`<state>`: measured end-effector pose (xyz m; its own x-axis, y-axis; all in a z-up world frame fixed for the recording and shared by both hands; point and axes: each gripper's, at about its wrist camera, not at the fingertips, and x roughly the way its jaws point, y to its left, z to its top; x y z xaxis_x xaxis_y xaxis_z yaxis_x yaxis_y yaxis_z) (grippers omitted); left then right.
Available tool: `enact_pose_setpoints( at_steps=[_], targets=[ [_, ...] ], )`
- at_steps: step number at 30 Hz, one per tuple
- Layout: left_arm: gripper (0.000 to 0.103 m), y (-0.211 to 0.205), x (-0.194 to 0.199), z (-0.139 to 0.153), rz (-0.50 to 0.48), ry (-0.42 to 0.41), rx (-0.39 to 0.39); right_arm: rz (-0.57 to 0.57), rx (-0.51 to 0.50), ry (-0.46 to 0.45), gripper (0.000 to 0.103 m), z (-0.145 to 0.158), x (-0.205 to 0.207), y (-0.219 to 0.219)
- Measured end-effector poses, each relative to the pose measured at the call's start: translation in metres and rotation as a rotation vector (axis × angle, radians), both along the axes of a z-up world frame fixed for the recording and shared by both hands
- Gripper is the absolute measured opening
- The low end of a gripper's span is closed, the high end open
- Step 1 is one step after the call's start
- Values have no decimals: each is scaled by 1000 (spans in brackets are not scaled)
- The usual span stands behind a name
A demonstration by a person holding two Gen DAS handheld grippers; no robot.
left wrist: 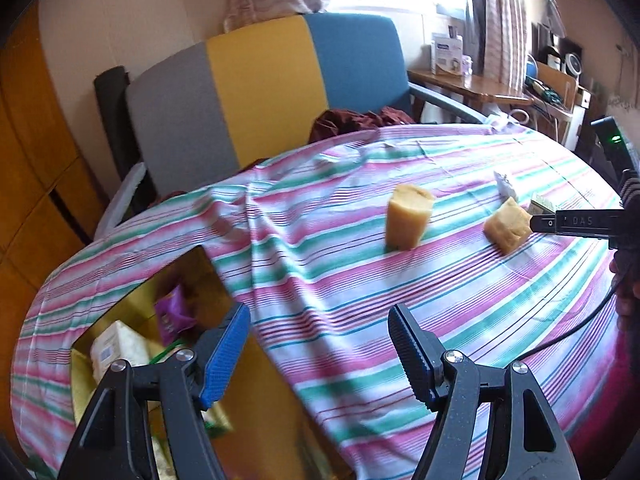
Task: Organize objects
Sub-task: 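Move both tools back toward the sponge-cake blocks on the cloth, then grasp a sponge-cake block with the left gripper while the right grasps the green juice carton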
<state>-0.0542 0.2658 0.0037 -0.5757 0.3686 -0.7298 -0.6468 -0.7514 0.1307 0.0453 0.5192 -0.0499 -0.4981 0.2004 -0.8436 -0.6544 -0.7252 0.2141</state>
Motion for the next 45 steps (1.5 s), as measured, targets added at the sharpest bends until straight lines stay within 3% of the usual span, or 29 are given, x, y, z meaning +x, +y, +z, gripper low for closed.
enact_pose_setpoints(
  at_steps=[9,17,24,31,32,33,35,39,45],
  targets=[
    [72,46,-28,-14,-7,-125,8,-130,-61,46,51,1,21,23],
    [84,100,-50,-19,-71,-106,3,-182,-128,93,51,-1,33,35],
    [88,153,-67,-39,-163,-95,-54,-199,-170,110,51,-4,38,39],
    [90,183,-88,-61,-189,-116,-91,-226,-202,126,51,-8,41,45],
    [85,186,-90,-65,-191,-116,-93,-232,-208,131,51,-8,42,46],
    [71,188,-92,-70,-188,-117,-102,-237,-210,134,51,-8,43,46],
    [54,191,-96,-79,-206,-192,-102,-248,-211,136,51,-9,44,48],
    [49,181,-86,-76,-190,-171,-87,-261,-222,134,51,-11,45,51],
    [49,149,-69,-71,-117,-244,-43,-266,-221,115,51,-13,45,51]
  ],
)
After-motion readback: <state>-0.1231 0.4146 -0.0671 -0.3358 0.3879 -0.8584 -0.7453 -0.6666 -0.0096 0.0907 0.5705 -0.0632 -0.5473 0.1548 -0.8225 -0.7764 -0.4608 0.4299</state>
